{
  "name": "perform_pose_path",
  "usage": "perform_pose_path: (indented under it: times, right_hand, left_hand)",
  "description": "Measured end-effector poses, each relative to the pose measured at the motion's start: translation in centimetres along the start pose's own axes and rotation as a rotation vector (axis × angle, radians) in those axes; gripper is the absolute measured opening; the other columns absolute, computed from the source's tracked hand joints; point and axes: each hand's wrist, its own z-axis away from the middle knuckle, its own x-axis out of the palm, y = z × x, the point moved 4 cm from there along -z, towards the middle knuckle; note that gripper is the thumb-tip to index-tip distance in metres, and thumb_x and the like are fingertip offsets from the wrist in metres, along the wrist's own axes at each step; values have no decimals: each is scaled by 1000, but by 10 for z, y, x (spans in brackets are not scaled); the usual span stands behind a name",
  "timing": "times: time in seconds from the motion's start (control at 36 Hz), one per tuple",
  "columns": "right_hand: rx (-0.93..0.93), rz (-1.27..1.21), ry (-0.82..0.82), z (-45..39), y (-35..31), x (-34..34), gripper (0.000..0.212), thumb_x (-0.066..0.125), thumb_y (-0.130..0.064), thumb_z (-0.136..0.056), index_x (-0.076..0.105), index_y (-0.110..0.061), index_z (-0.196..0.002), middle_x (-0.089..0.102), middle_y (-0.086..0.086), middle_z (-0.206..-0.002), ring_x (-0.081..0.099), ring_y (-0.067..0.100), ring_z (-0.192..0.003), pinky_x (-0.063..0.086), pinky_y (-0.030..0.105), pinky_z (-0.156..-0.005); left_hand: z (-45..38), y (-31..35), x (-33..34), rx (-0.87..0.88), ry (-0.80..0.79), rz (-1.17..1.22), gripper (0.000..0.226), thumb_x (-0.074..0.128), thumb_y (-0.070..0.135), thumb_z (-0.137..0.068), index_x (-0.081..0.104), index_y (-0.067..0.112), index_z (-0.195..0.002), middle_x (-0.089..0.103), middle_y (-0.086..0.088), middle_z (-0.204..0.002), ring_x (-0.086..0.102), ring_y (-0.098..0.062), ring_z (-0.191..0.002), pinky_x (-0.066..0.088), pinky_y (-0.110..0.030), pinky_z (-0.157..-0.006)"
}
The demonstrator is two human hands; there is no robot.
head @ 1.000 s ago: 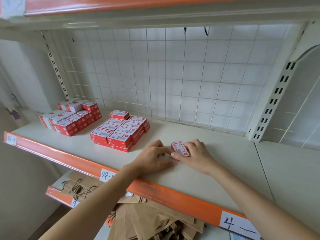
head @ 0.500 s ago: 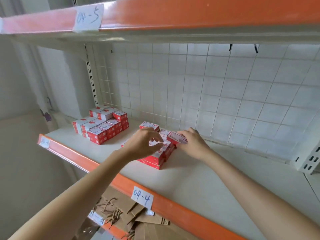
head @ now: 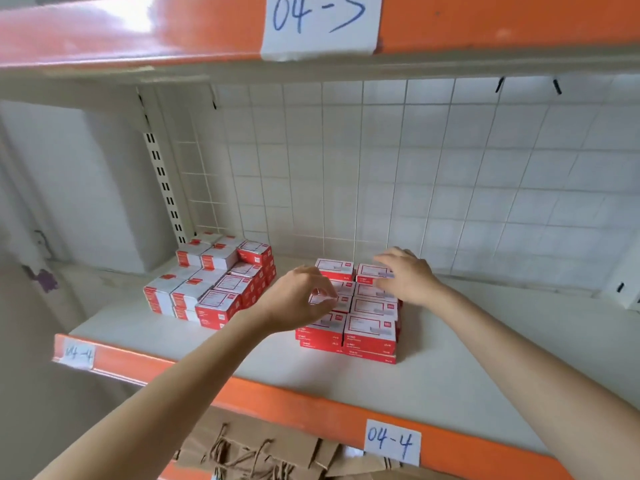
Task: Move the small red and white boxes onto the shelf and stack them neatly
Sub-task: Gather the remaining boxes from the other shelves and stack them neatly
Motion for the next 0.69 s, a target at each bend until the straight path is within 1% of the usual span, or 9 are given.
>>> perform_pose_path:
  times: [0.06,0.17,0.28,0.36,0.42,0.47,0.53,0.61,0.69]
  right_hand:
    - [-47,-2,45,1,-11,-5,51,53,-30,-93,40,-19,-141,40,1,-142,33,19,-133,28,39,-109]
    - [-163,27,72,0,-43,-8,49,50,-31,-94,40,-17,-140,40,2,-140,33,18,-132,30,37,-107]
    - [-256,-50,65,-12,-78,-3,47,51,-28,-94,41,-15,-138,41,2,-139,34,17,-131,29,31,-107]
    - [-303,-123,30,-21,-102,11,46,54,-27,-93,45,-12,-136,45,4,-135,38,19,-129,29,28,-104]
    - [-330,-144,14,-27,-116,22,47,55,-27,-92,46,-10,-135,47,7,-131,39,20,-127,30,28,-104]
    - [-337,-160,3,-33,-128,31,46,55,-25,-92,47,-8,-134,48,9,-129,40,23,-127,30,28,-105]
    - [-327,-168,-12,-38,-139,36,46,54,-24,-92,47,-6,-134,49,10,-128,41,23,-126,30,28,-106]
    - [-320,-152,-28,-50,-154,41,45,55,-27,-92,49,-7,-132,51,10,-124,44,23,-123,30,27,-103]
    - [-288,-131,-3,-69,-166,44,44,57,-29,-91,51,-8,-130,51,10,-122,44,24,-121,30,26,-100]
  left_hand:
    - [0,-3,-1,11,-1,-6,21,60,33,-90,70,19,-103,64,3,-105,54,-9,-94,37,-18,-71]
    - [3,-5,-10,7,12,1,20,60,28,-90,70,16,-104,64,1,-103,51,-5,-85,34,-7,-66]
    - [13,-16,-27,-50,14,-7,20,61,27,-90,69,17,-104,62,1,-102,56,-10,-87,46,-21,-76]
    - [24,-37,-41,-112,72,-21,15,64,21,-87,71,16,-99,63,-3,-97,58,-15,-87,42,-22,-75]
    - [34,-52,-49,-141,91,-54,13,64,17,-85,72,14,-96,64,-4,-93,58,-16,-83,40,-16,-71]
    - [45,-67,-56,-157,104,-52,13,65,12,-85,72,11,-96,64,-3,-92,56,-13,-80,35,-5,-67]
    - [53,-82,-66,-178,111,-66,15,64,13,-86,71,12,-99,61,0,-92,51,-8,-79,34,-2,-66]
    - [62,-111,-81,-216,126,-95,17,63,18,-88,70,13,-103,61,2,-94,54,-10,-81,36,-6,-67]
    - [65,-141,-96,-228,139,-108,17,62,20,-89,70,15,-104,64,2,-100,59,-12,-85,47,-20,-74]
